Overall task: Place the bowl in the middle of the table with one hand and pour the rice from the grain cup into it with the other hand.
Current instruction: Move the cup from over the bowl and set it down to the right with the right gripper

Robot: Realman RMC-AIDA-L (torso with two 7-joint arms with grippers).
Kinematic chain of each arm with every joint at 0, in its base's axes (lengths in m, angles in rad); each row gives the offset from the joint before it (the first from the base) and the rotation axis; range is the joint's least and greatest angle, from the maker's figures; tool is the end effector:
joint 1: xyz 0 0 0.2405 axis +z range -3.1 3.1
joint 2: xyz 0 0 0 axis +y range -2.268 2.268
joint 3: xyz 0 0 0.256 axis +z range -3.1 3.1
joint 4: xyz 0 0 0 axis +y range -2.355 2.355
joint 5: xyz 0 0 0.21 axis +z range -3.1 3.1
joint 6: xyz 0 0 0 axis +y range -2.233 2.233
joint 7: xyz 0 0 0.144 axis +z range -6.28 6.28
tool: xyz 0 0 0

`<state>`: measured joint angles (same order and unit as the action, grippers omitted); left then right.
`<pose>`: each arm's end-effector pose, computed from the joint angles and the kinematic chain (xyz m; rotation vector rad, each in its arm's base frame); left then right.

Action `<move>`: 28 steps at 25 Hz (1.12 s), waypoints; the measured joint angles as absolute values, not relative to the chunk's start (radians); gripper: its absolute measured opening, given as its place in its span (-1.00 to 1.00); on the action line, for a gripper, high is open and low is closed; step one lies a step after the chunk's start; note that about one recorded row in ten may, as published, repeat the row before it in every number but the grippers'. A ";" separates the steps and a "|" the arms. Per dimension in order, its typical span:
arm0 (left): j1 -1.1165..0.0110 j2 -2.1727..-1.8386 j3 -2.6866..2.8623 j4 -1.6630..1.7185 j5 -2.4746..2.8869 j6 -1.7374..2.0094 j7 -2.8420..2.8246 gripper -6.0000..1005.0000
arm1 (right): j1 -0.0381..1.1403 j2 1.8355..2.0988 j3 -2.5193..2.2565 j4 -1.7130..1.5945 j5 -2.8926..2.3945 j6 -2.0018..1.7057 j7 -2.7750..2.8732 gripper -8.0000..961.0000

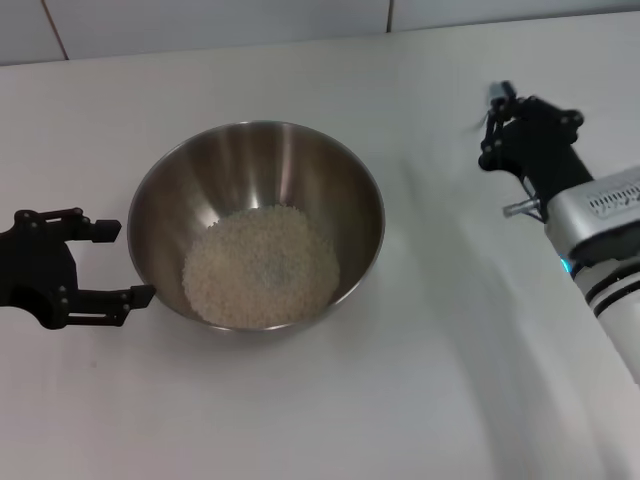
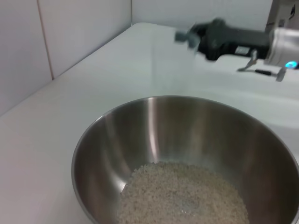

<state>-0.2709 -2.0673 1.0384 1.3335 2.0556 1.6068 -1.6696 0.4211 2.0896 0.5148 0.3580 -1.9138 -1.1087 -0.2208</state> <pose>-0.2457 0.2992 0.0499 -2.8067 -0.4016 -0.1993 0.2969 0.3225 -0.0577 -1.6731 0.4387 0.5702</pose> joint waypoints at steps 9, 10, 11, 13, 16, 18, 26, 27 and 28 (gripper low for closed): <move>-0.275 -2.069 1.040 1.331 2.055 1.602 -1.667 0.72 | 0.484 2.085 0.447 0.331 -1.919 -0.981 -0.191 -0.89; -0.276 -2.069 1.040 1.331 2.055 1.602 -1.666 0.72 | 0.490 2.085 0.451 0.331 -1.920 -0.949 -0.190 -0.88; -0.276 -2.069 1.040 1.331 2.055 1.602 -1.666 0.72 | 0.490 2.085 0.451 0.331 -1.920 -0.949 -0.190 -0.88; -0.276 -2.069 1.040 1.330 2.055 1.601 -1.666 0.72 | 0.494 2.085 0.456 0.330 -1.919 -0.930 -0.189 -0.87; -0.278 -2.069 1.040 1.322 2.056 1.601 -1.665 0.72 | 0.493 2.086 0.446 0.334 -1.919 -0.927 -0.187 -0.86; -0.279 -2.069 1.040 1.321 2.056 1.601 -1.665 0.72 | 0.490 2.086 0.443 0.335 -1.919 -0.926 -0.187 -0.85; -0.279 -2.069 1.040 1.321 2.059 1.602 -1.666 0.72 | 0.430 2.083 0.438 0.368 -1.919 -0.930 -0.185 -0.44; -0.279 -2.069 1.040 1.321 2.059 1.602 -1.666 0.72 | 0.430 2.083 0.438 0.368 -1.919 -0.930 -0.185 -0.40; -0.279 -2.069 1.040 1.321 2.060 1.602 -1.666 0.72 | 0.416 2.080 0.438 0.377 -1.923 -0.945 -0.185 -0.37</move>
<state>-0.2793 -2.0688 1.0400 1.3207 2.0602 1.6022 -1.6657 0.4158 2.0802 0.4375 0.3767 -1.9231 -0.9450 -0.1851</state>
